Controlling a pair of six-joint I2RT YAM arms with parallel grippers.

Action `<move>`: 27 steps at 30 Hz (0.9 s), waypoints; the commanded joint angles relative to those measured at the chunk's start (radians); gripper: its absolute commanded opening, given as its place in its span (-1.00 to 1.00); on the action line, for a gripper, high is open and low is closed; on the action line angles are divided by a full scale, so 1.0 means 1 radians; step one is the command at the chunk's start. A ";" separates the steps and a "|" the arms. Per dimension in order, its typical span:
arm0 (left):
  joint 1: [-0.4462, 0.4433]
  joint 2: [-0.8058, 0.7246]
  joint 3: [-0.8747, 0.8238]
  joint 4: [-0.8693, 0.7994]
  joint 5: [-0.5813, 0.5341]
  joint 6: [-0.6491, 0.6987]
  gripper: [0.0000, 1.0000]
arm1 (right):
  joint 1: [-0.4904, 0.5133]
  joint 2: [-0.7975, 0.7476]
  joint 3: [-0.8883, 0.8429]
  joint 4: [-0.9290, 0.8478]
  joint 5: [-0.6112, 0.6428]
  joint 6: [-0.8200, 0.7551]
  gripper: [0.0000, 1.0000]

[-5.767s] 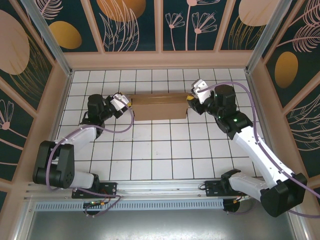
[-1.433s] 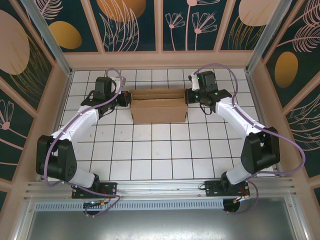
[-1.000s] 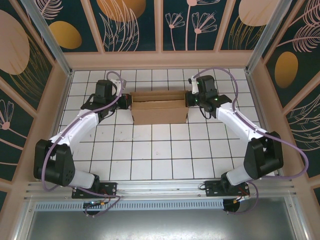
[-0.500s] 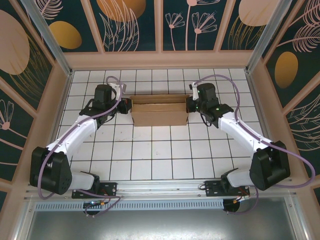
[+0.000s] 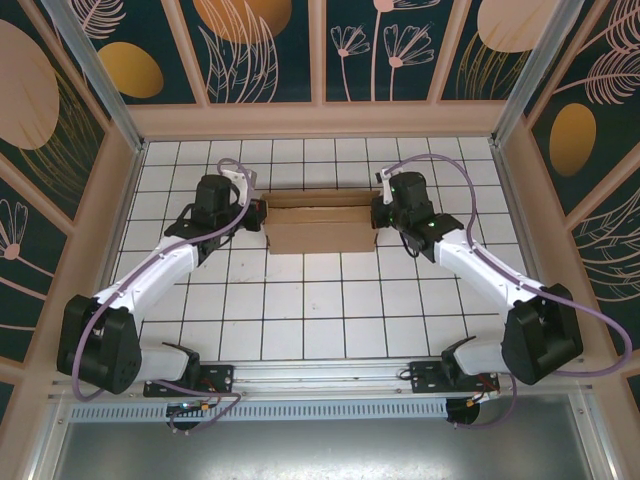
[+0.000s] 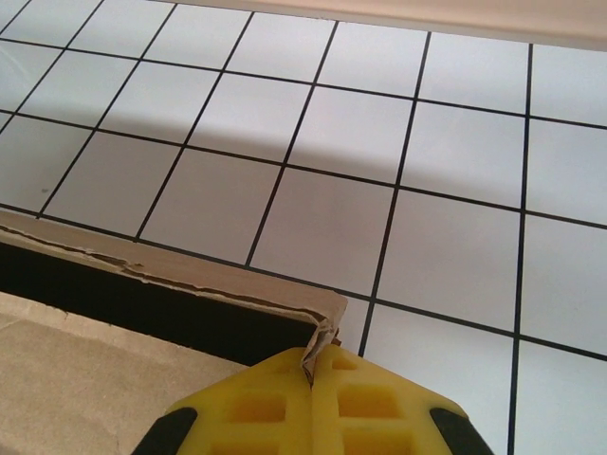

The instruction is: Fold the paper box

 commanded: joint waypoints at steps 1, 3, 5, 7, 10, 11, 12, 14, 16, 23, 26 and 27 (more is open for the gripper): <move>-0.033 0.005 -0.033 -0.095 0.004 0.004 -1.00 | 0.026 -0.008 -0.031 -0.056 0.008 -0.031 -1.00; -0.033 0.004 -0.026 -0.110 -0.014 0.020 -1.00 | 0.027 -0.010 -0.031 -0.072 0.010 -0.045 -1.00; -0.033 0.001 -0.023 -0.117 -0.030 0.029 -1.00 | 0.027 -0.015 -0.031 -0.082 0.002 -0.060 -1.00; -0.033 0.001 -0.021 -0.119 -0.035 0.030 -1.00 | 0.027 -0.018 -0.025 -0.097 -0.001 -0.061 -1.00; -0.033 -0.005 -0.025 -0.117 -0.032 0.030 -1.00 | 0.026 -0.017 -0.013 -0.131 -0.024 -0.051 -1.00; -0.033 -0.005 -0.026 -0.118 -0.035 0.032 -1.00 | 0.026 -0.019 -0.013 -0.139 -0.036 -0.047 -1.00; -0.033 -0.005 -0.028 -0.119 -0.038 0.033 -1.00 | 0.026 -0.022 -0.017 -0.142 -0.054 -0.043 -1.00; -0.033 -0.005 -0.026 -0.119 -0.037 0.033 -1.00 | 0.024 -0.024 -0.023 -0.154 -0.079 -0.035 -1.00; -0.033 -0.006 -0.026 -0.119 -0.037 0.034 -1.00 | 0.019 -0.022 -0.021 -0.166 -0.110 -0.011 -1.00; -0.033 -0.005 -0.025 -0.126 -0.048 0.037 -1.00 | -0.066 0.008 0.057 -0.266 -0.199 0.071 -1.00; -0.033 -0.008 -0.028 -0.126 -0.052 0.035 -1.00 | -0.089 0.009 0.073 -0.288 -0.235 0.092 -1.00; -0.033 -0.010 -0.031 -0.125 -0.051 0.033 -1.00 | -0.091 0.012 0.076 -0.295 -0.243 0.097 -1.00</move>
